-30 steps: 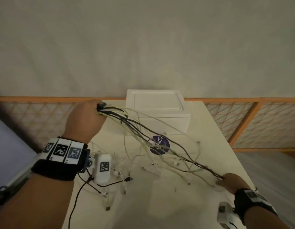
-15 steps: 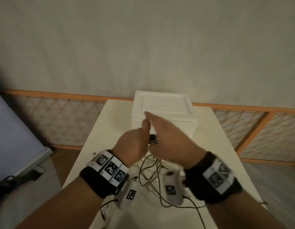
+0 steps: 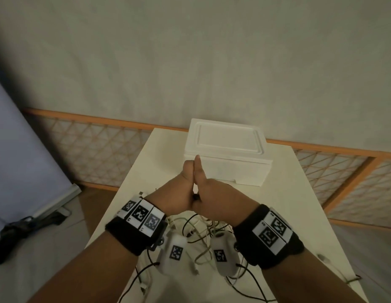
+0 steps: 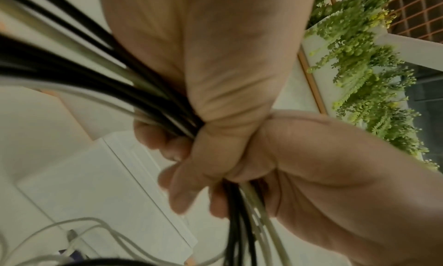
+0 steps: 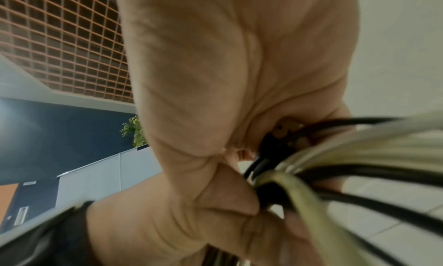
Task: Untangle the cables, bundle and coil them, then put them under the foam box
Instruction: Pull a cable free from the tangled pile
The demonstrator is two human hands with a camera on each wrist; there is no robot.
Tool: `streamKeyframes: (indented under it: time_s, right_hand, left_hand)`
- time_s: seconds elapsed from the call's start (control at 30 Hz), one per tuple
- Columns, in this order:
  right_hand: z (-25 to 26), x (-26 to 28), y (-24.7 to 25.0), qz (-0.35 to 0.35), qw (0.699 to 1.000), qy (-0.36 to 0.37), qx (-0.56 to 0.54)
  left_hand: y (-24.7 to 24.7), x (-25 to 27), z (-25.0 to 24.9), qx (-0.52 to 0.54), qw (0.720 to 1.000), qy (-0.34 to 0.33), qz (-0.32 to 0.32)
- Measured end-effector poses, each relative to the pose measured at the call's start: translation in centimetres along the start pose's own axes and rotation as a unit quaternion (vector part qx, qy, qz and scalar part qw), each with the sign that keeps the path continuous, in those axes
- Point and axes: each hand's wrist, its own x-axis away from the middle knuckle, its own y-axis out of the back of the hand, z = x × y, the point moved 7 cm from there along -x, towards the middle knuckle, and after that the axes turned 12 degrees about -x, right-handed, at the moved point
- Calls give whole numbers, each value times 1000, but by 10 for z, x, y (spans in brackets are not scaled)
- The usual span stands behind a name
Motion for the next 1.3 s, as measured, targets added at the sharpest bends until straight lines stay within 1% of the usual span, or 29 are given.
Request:
streamKeyframes:
  time_s: [0.03, 0.1, 0.2, 0.23, 0.3, 0.33, 0.37, 0.4, 0.43, 0.47, 0.5, 0.53, 0.57, 0.6, 0.63, 0.67, 0.7, 0.73, 0.77, 0.8, 0.87, 0.9, 0.93, 0.97, 1.07, 1.17, 1.23, 1.3]
  right_hand:
    - [0, 0, -1, 7, 1000, -12, 11]
    - [0, 1, -3, 23, 999, -24, 21]
    - [-5, 0, -9, 56, 997, -48, 30]
    - [-6, 0, -11, 67, 996, -55, 31]
    - [-9, -1, -14, 89, 993, -61, 46]
    - [-12, -2, -12, 91, 991, -57, 74]
    - [-17, -4, -8, 78, 990, -53, 105]
    - [-23, -6, -1, 51, 989, -57, 124]
    - [-30, -7, 7, 17, 990, -68, 126]
    - [-36, -8, 15, -17, 990, -79, 119]
    - [-39, -9, 21, -49, 989, -88, 109]
    - [-39, -9, 25, -75, 988, -89, 104]
    - [-37, -10, 26, -94, 987, -81, 104]
    - [-31, -10, 26, -104, 987, -63, 109]
    - [-25, -11, 22, -105, 987, -39, 119]
    - [-18, -10, 16, -100, 986, -13, 133]
    - [-13, -8, 8, -95, 986, 9, 140]
    - [-10, -4, 2, -93, 985, 25, 140]
    - [-11, 0, -3, -93, 986, 28, 136]
    - [-15, 6, -6, -89, 987, 22, 136]
    - [-28, 18, -12, -68, 989, 7, 135]
    - [-38, 26, -15, -55, 991, 2, 125]
    - [-48, 34, -16, -43, 992, -7, 115]
    - [-62, 42, -17, -33, 994, -20, 106]
    - [-108, 70, -15, -19, 993, -72, 86]
    - [-148, 92, -9, -13, 992, -121, 35]
    - [-168, 104, -4, -9, 987, -156, 21]
    - [-186, 114, 0, -19, 983, -183, 6]
  left_hand:
    - [-2, 0, 4, -9, 1000, 8, -2]
    - [1, 4, 0, -15, 1000, 7, -27]
    - [3, 5, 3, 8, 999, 26, -37]
    - [5, 6, 6, 1, 999, 31, -36]
    - [6, 9, 16, -61, 997, 37, 1]
    - [7, 12, 22, -81, 996, 38, 27]
    - [11, 18, 27, -82, 995, 43, 41]
    - [17, 24, 30, -66, 996, 51, 36]
    - [23, 31, 30, -41, 997, 55, 18]
    - [22, 37, 30, -2, 998, 61, 16]
    - [13, 41, 28, 49, 996, 66, 40]
    - [-2, 45, 21, 115, 987, 72, 88]
    - [-21, 47, 13, 202, 967, 80, 132]
    - [-37, 45, 8, 316, 931, 97, 154]
    - [-50, 40, 7, 449, 873, 128, 142]
    - [-57, 34, 11, 578, 791, 172, 106]
    - [-61, 27, 20, 678, 701, 212, 52]
    - [-62, 21, 31, 748, 619, 240, -4]
    - [-61, 16, 42, 790, 554, 257, -58]
    - [-59, 11, 54, 813, 506, 270, -105]
    - [-58, 7, 78, 832, 433, 296, -179]
    - [-57, 6, 90, 841, 399, 305, -200]
    - [-57, 5, 102, 847, 374, 310, -214]
    - [-55, 5, 112, 847, 367, 313, -222]
    - [-54, 6, 133, 823, 384, 332, -253]
    - [-57, 5, 127, 803, 404, 341, -275]
    - [-62, 3, 124, 806, 405, 336, -273]
    - [-69, 2, 127, 812, 398, 337, -263]
